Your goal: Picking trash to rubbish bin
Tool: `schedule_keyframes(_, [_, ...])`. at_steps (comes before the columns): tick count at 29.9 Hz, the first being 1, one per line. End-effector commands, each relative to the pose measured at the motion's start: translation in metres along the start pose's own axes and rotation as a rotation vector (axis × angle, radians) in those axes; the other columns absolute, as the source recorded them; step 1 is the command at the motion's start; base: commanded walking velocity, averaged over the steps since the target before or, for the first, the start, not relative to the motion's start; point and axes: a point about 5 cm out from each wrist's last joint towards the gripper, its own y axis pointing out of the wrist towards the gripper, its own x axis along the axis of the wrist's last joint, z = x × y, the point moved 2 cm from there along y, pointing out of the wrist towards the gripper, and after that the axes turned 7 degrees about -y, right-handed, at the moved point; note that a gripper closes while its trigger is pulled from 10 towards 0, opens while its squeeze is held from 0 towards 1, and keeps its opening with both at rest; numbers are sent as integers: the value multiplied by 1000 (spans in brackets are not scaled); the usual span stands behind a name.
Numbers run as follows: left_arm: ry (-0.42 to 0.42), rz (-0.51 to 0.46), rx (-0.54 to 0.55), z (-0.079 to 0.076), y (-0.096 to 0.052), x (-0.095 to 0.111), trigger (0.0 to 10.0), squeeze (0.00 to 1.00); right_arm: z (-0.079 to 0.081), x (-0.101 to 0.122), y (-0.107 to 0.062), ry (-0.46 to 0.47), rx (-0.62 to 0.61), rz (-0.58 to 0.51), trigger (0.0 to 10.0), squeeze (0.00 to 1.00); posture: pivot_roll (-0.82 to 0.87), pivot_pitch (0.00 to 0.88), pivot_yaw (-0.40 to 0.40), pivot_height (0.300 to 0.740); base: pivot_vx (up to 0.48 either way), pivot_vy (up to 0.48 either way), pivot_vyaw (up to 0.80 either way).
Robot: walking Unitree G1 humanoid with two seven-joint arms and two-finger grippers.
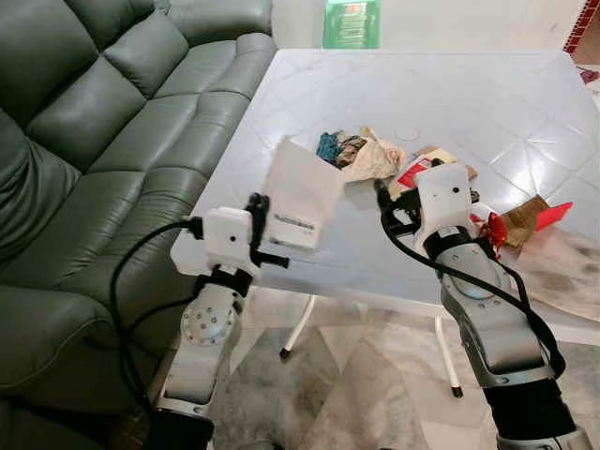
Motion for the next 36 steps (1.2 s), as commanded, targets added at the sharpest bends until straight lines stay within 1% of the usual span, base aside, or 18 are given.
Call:
schedule_keyframes(1, [-4,6,-3,2,-2,2,0,0,-8,-13,0,-19,-68,65,10000,0,-29,72,110,740,0,0,0])
schedule_keyframes(3, [-11,12,-13,2,-2,1,0,0,-14,-19,4,-29,-106,96,10000,0,-28,71,112,740,0,0,0])
schedule_keyframes(5, [-16,19,-28,1,-2,1,0,0,-16,-24,5,-1,-126,134,10000,0,-28,69,111,740,0,0,0])
schedule_keyframes(6, [-23,19,-39,0,-2,2,0,0,-13,-23,7,24,-99,121,10000,0,-27,69,110,740,0,0,0])
schedule_keyframes(7, [-27,19,-42,0,-3,2,0,0,-12,-22,7,25,-88,111,10000,0,-27,69,110,740,0,0,0])
schedule_keyframes(9, [-54,28,-49,-3,-3,2,1725,0,-8,-15,9,29,-67,64,10000,0,-24,68,104,740,0,0,0])
schedule_keyframes(10, [-62,30,-49,-3,-3,3,1725,0,-7,-13,9,29,-61,55,10000,0,-24,69,103,740,0,0,0])
schedule_keyframes(11, [-67,30,-48,-4,-3,3,2039,0,-6,-13,9,34,-57,54,10000,0,-23,69,101,740,0,0,0])
schedule_keyframes(12, [-67,29,-48,-4,-3,3,2078,0,-5,-13,10,42,-54,56,10000,0,-24,69,100,740,0,0,0])
schedule_keyframes(16, [-101,29,-22,-2,-3,3,1765,0,0,-11,12,63,-35,57,10000,0,-26,69,87,740,0,0,0])
schedule_keyframes(18, [-161,34,3,-2,-3,3,1804,0,3,-4,13,69,-12,20,10000,0,-28,70,77,740,0,0,-772])
schedule_keyframes(22, [-165,36,5,-3,-3,3,1765,0,3,-4,14,73,-4,22,10000,0,-30,71,73,740,0,0,-772])
schedule_keyframes(23, [-162,36,6,-3,-3,3,1608,0,3,-4,14,78,0,18,10000,0,-33,71,68,740,0,0,-769])
schedule_keyframes(27, [-162,36,11,-2,-3,3,1490,0,2,-1,14,60,12,-3,10000,0,-39,71,64,740,0,0,0])
schedule_keyframes(29, [-161,36,13,-2,-2,3,1059,0,3,0,14,60,20,-8,10000,0,-43,71,63,740,0,0,0])
schedule_keyframes(32, [-156,36,12,-2,-1,3,784,0,4,1,14,58,29,-14,10000,0,-46,70,62,740,0,0,0])
schedule_keyframes(33, [-154,38,13,-3,0,2,0,0,5,2,14,58,33,-17,10000,0,-48,70,62,740,0,0,0])
schedule_keyframes(36, [-153,40,14,-3,0,2,0,0,6,3,13,53,45,-26,10000,0,-50,71,61,740,0,-127,0])
